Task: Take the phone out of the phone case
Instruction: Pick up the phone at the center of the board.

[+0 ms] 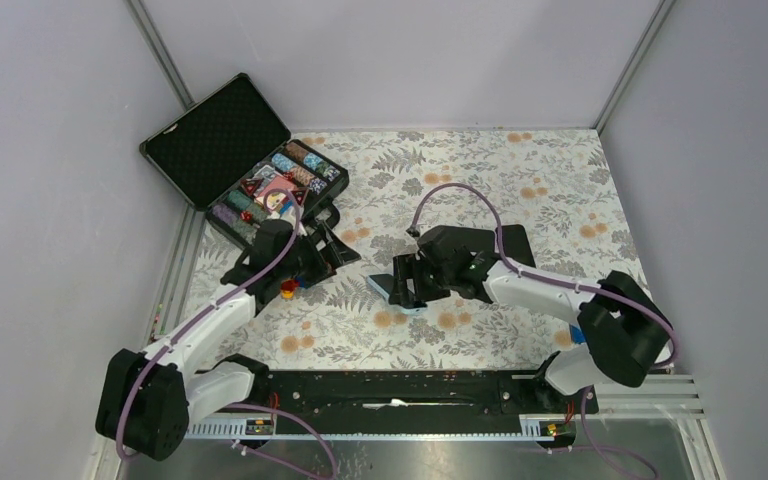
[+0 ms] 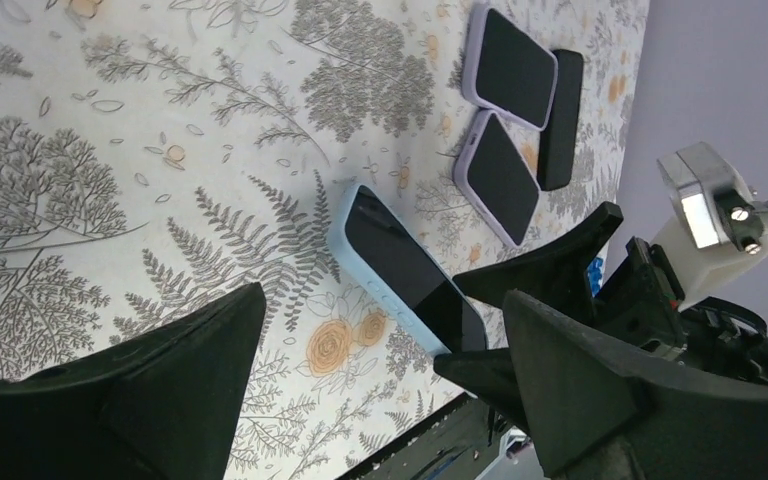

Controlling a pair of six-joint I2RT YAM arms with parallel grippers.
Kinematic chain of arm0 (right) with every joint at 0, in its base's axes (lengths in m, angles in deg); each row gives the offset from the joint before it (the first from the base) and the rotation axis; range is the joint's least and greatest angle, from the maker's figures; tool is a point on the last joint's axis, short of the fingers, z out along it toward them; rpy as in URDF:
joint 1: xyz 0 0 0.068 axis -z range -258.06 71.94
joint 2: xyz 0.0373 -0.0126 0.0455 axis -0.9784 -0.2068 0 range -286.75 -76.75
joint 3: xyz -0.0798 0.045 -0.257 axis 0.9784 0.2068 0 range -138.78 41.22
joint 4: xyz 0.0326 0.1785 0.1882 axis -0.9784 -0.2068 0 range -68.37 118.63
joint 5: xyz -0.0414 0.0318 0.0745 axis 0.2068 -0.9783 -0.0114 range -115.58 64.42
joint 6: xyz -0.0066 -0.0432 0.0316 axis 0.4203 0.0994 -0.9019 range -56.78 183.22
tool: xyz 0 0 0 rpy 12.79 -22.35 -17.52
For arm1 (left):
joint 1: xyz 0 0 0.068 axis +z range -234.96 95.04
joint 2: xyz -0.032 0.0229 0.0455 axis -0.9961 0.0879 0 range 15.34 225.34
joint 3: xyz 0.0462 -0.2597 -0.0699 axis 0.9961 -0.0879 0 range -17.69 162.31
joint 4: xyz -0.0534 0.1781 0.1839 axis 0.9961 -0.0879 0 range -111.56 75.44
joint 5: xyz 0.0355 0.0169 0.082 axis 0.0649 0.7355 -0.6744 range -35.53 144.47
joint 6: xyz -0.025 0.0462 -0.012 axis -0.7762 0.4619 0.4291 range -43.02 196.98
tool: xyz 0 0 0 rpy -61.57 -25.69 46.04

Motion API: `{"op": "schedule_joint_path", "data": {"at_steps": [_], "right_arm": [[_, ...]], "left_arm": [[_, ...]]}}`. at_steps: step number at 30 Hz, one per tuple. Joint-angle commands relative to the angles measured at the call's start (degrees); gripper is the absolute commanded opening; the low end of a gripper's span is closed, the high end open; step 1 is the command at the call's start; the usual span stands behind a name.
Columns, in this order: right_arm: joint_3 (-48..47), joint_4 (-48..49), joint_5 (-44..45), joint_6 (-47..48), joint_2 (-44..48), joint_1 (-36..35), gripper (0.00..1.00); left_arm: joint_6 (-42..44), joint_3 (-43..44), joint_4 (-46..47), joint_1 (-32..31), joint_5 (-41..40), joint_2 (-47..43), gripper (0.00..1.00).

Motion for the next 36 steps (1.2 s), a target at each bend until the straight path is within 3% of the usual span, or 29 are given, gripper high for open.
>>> {"op": "schedule_joint_path", "data": {"at_steps": [1,7,17,27,31,36], "right_arm": [[-1.1,6.9,-6.6,-7.0,-2.8,0.4,0.57],[-0.2,13.6,-12.1,-12.8,-7.7,0.4,0.56],[1.6,19.9,-14.6,-17.7,-8.1,0.4,0.56],[4.8,34.4,-21.0,-25.4,-9.9,0.4,0.55],[4.4,35.2,-20.9,-25.4,-10.1,0.4,0.55],[3.2,31.1,-19.2,-20.9,-9.1,0.4,0.55]], "left_arm": [[-7.0,-3.7,5.7,-0.5,-3.4,-1.0,0.92],[-14.1,-9.9,14.5,-1.6,-1.0,0.7,0.91],[-16.4,-10.0,20.9,-4.0,0.2,6.8,0.82],[-15.8,-8.3,17.1,-5.9,-2.8,8.7,0.71],[-15.7,-8.2,16.7,-5.9,-3.7,7.7,0.60],[-15.2,-7.5,16.0,-5.9,-3.7,6.6,0.36]]}}
